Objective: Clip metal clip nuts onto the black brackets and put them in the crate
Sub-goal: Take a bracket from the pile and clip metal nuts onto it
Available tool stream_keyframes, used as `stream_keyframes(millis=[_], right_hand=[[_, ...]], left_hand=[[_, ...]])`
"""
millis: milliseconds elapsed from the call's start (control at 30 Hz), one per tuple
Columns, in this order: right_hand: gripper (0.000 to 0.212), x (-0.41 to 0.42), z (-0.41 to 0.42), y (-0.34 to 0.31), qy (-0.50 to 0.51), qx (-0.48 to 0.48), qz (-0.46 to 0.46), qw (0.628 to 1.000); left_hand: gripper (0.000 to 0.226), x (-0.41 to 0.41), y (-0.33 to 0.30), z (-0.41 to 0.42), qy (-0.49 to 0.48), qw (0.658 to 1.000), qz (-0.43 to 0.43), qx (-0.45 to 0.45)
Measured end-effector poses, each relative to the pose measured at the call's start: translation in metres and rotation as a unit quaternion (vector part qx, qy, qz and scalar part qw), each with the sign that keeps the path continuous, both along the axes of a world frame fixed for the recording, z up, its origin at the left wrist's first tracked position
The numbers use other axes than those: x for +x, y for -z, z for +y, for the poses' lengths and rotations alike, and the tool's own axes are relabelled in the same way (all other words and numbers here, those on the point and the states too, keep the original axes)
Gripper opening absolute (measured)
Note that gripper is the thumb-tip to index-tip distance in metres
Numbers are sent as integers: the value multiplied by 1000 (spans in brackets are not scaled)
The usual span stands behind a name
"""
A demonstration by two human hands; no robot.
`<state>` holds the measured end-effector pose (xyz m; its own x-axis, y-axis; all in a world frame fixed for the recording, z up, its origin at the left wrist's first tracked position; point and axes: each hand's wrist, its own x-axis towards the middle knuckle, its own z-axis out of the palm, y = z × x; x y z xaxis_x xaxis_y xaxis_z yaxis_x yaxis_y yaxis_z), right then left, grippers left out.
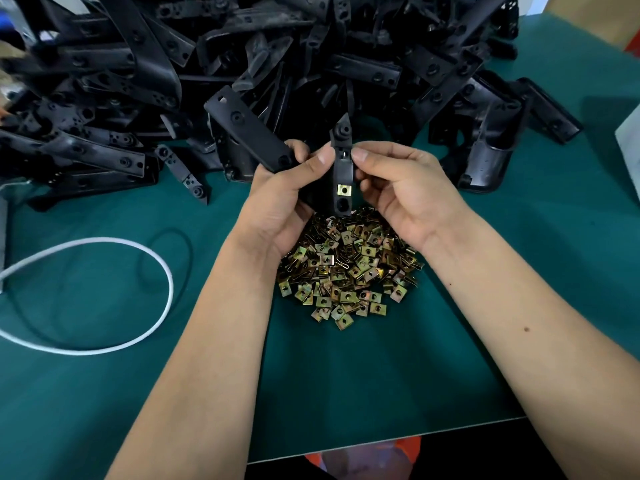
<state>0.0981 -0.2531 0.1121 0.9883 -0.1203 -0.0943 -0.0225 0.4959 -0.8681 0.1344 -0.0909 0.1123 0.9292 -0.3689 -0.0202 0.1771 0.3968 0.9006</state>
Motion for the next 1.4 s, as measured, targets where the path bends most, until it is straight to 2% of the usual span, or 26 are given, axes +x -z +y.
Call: stream_keyframes(millis=[233, 767, 1167, 1400], right_hand=[[15, 2, 2, 2, 23, 24, -7, 999], [20, -1, 0, -1, 25, -13, -6, 1000], [30, -3, 3, -1, -14, 51, -28, 998], [30, -4, 3, -2, 0, 45, -31, 999]], left_hand=[[32, 0, 2, -1, -15, 998, 44, -45], [34, 1, 2, 0, 0, 1000, 6, -14], [32, -1, -2, -1, 17, 999, 31, -5], [33, -2, -3, -2, 13, 1000, 28, 1]])
